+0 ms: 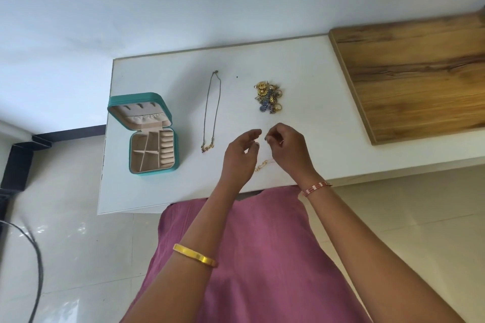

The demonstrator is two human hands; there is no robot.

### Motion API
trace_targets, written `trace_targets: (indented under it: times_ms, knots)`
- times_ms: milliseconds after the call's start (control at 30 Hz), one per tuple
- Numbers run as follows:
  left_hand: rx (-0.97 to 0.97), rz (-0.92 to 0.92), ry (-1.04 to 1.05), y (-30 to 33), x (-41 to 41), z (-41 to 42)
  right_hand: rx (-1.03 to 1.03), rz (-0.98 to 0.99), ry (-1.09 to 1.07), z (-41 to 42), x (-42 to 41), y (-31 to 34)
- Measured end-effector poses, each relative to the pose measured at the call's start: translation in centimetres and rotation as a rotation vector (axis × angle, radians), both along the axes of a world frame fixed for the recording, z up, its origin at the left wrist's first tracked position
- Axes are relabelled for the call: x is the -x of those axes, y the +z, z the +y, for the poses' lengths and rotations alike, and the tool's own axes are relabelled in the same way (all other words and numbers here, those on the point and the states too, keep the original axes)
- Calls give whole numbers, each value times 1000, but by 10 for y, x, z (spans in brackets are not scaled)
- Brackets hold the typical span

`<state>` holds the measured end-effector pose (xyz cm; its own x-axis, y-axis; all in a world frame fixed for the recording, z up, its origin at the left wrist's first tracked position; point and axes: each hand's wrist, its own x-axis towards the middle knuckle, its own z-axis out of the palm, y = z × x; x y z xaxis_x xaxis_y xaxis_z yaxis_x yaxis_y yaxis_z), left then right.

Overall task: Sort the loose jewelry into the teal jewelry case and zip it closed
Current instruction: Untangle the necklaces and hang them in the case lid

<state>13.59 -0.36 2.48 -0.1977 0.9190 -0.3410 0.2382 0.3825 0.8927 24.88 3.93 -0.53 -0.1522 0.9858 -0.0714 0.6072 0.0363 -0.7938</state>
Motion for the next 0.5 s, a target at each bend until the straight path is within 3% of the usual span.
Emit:
trace_targets:
  times_ms: [133,500]
  knots:
    - [-80,-40,-34,11,-9,1,61,218,-79,-4,2,28]
    - [-91,-192,-31,54,2,-11,142,573,-58,-4,-2,112]
